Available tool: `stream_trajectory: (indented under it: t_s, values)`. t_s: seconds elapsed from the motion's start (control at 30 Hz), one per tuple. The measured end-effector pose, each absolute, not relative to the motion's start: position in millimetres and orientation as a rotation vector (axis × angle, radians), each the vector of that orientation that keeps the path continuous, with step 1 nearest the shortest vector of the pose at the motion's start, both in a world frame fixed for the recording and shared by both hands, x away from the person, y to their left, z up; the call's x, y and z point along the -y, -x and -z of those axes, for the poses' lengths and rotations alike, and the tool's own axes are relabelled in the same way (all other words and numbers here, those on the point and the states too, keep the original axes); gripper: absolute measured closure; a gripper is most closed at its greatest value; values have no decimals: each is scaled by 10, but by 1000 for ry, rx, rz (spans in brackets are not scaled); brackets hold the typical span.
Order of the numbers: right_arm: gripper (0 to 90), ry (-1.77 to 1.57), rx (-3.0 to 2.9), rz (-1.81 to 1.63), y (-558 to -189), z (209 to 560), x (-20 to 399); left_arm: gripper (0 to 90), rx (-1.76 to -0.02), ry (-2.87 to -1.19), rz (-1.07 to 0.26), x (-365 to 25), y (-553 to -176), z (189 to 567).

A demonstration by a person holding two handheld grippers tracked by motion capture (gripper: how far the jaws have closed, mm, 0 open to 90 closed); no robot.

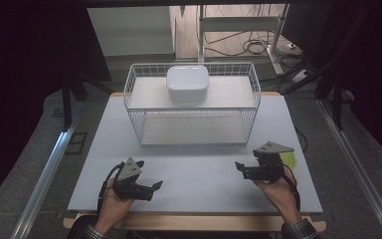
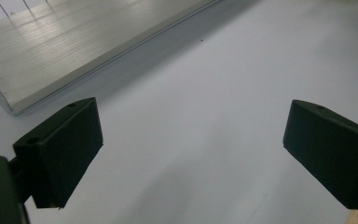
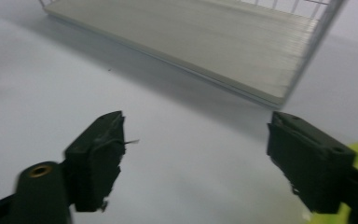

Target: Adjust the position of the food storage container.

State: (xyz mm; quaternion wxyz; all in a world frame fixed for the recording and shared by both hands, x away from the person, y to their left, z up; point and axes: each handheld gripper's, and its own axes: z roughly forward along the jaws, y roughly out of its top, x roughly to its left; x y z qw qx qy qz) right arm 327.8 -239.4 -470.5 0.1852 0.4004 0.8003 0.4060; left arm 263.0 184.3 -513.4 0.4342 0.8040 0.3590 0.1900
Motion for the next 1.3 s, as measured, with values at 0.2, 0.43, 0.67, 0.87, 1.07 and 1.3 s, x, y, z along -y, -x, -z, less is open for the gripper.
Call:
stream_trajectory:
  t_s: [0.2,0.43,0.67,0.87,1.07,1.3]
  values:
    - [467,-1185,-2208,-1134,-3315,4620,2601,46,-897,-2009,-470,-1842,-2639,5145]
    - [730,-1257,-2112,-1045,-3378,4548,2855,48,-904,-2011,-462,-1849,-2648,5154]
    - [897,-1317,-2010,-1013,-3431,4502,3212,51,-909,-2012,-456,-1842,-2654,5164]
    - [898,-1382,-1942,-980,-3461,4516,3453,52,-910,-2016,-453,-1839,-2656,5167]
    - [898,-1450,-1911,-908,-3505,4606,3639,53,-911,-2020,-447,-1835,-2659,5173]
    - [898,-1482,-1923,-836,-3548,4718,3689,54,-915,-2023,-439,-1836,-2664,5181]
